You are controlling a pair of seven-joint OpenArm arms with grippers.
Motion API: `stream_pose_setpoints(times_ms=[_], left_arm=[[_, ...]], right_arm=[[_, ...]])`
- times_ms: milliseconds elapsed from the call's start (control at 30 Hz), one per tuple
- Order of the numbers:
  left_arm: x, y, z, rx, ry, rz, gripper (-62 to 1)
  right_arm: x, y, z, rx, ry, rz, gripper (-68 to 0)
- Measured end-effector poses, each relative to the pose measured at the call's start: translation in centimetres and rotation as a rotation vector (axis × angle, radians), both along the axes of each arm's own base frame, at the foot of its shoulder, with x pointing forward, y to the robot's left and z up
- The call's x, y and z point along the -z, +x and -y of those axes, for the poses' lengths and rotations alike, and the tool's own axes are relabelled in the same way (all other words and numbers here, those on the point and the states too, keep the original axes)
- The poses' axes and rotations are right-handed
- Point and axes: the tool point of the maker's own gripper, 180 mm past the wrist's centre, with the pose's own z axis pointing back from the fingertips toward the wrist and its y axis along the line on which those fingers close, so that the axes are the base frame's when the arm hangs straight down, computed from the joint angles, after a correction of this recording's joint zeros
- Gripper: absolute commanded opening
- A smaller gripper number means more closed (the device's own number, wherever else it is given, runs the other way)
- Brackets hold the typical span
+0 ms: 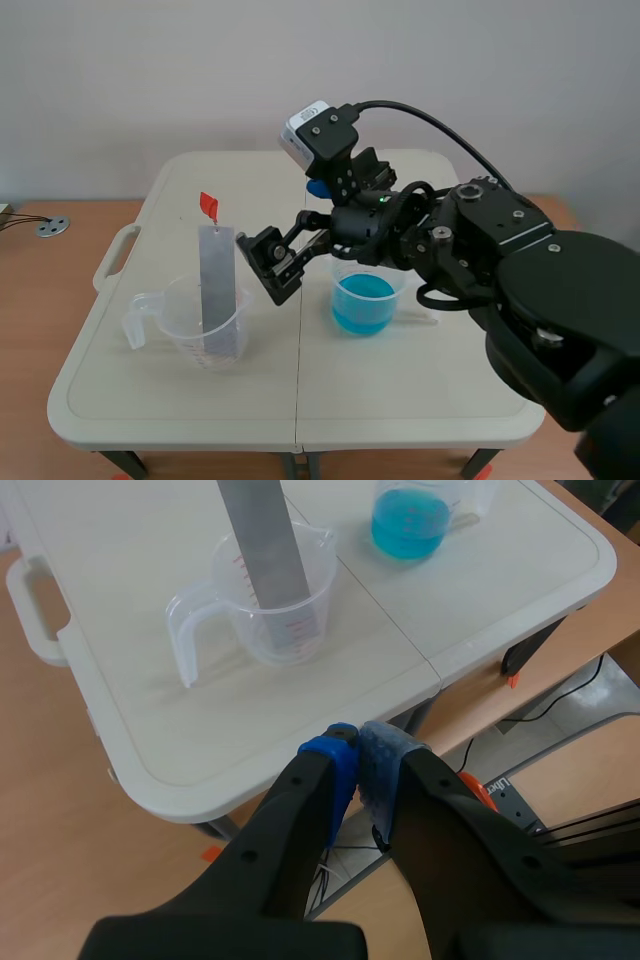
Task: Hold the metal plate by the orange handle, dip it into the blue solution, take it out and point at it, then put the plate back in the beaker on the left.
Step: 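Lift the metal plate out of the left beaker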
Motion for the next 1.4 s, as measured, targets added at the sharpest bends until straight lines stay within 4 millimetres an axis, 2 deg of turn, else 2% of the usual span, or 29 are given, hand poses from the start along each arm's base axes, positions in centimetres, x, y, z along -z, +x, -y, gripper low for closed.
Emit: stream_pose_setpoints(times_ms=[333,567,700,900,1100,1400], left_arm=[[0.1,0.0,0.0,0.0,0.002,-0.003,-57.5],[0.1,0.0,0.0,0.0,0.002,-0.003,-57.5],[0.1,0.0,0.0,0.0,0.003,-0.006,-57.5],[0.1,0.0,0.0,0.0,0.003,-0.006,-57.5],[0.1,-0.1,0.0,0.002,0.006,-0.006,-57.5],[0.2,-0.1,0.0,0.004,0.008,-0.006,-57.5]], right_arm=[[-1.4,-0.1,-3.3,-0.079,0.015,0.051,-1.2],[-1.8,-1.3,-5.8,-0.14,0.015,0.075,-1.2],[-1.0,-1.6,-6.9,-0.145,0.035,0.041,-1.2],[0.8,-1.3,-7.0,-0.137,0.046,0.002,-1.2],[-0.2,-0.2,-6.9,-0.139,0.058,0.054,-1.2],[-0.3,-0.2,-7.0,-0.139,0.053,0.06,-1.3]])
